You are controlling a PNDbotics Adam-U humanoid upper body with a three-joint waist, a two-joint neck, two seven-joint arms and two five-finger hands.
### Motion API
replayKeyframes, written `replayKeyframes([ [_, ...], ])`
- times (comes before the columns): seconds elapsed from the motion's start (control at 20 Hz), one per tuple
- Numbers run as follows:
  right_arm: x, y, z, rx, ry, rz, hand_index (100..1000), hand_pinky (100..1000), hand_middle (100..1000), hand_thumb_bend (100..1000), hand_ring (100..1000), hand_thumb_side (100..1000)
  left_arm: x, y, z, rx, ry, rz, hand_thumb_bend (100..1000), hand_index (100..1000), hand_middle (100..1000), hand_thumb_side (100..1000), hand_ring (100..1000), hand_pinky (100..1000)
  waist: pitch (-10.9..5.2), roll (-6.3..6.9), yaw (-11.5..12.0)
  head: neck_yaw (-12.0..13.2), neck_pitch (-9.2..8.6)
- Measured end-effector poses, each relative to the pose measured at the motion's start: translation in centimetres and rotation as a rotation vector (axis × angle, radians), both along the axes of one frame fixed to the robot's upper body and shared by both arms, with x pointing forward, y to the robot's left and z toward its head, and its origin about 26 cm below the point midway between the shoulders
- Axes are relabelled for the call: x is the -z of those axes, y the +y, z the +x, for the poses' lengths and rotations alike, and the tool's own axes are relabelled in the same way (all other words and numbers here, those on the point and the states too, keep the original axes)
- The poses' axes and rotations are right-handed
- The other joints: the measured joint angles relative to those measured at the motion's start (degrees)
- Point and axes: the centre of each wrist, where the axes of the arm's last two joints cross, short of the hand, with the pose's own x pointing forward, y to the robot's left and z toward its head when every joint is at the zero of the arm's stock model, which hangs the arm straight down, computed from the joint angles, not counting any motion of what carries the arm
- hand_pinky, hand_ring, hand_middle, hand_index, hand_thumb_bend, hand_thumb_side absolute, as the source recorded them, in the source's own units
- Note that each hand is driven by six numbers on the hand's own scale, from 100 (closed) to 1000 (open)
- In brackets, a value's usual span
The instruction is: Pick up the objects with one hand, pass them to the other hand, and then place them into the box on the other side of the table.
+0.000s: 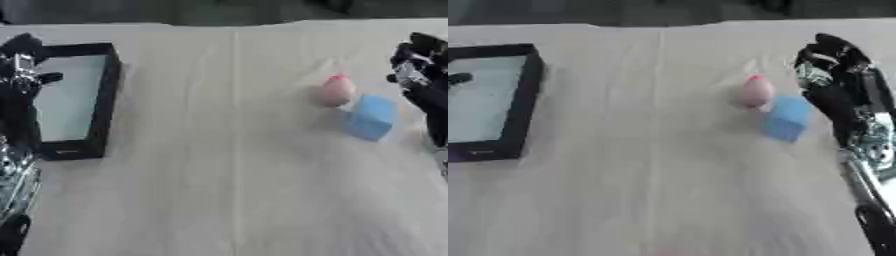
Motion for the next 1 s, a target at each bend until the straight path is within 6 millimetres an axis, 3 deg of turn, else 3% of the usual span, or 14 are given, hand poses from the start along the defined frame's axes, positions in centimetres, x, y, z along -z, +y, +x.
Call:
replayKeyframes([
  [0.4, 0.3, -0.1, -0.1, 0.002, 0.015, -0.003, 796, 653, 719, 169, 753, 220, 0.2, 0.1, 0.0, 0.006, 0.014, -0.017, 215, 743, 682, 597, 761, 627, 0.01, -0.05, 0.1, -0.1, 0.36],
  [0.5, 0.4, -0.1, -0.1, 0.002, 0.018, -0.007, 816, 658, 741, 218, 766, 251, 0.2, 0.1, 0.0, 0.009, 0.017, -0.021, 211, 742, 682, 599, 761, 627, 0.0, -0.08, 0.3, -0.1, 0.36],
  [0.6, 0.3, -0.3, -0.2, 0.0, 0.033, -0.035, 835, 666, 766, 271, 778, 222, 0.2, 0.1, 0.0, 0.011, 0.018, -0.02, 213, 741, 681, 595, 760, 627, -0.02, -0.2, 0.3, -0.2, 0.36],
  [1.0, -4.0, -1.9, -1.8, 0.016, 0.177, -0.483, 849, 713, 797, 384, 809, 227, 0.5, 0.2, 0.0, 0.005, 0.031, -0.017, 211, 737, 679, 593, 760, 626, -0.07, -1.04, 0.0, -0.8, 0.34],
])
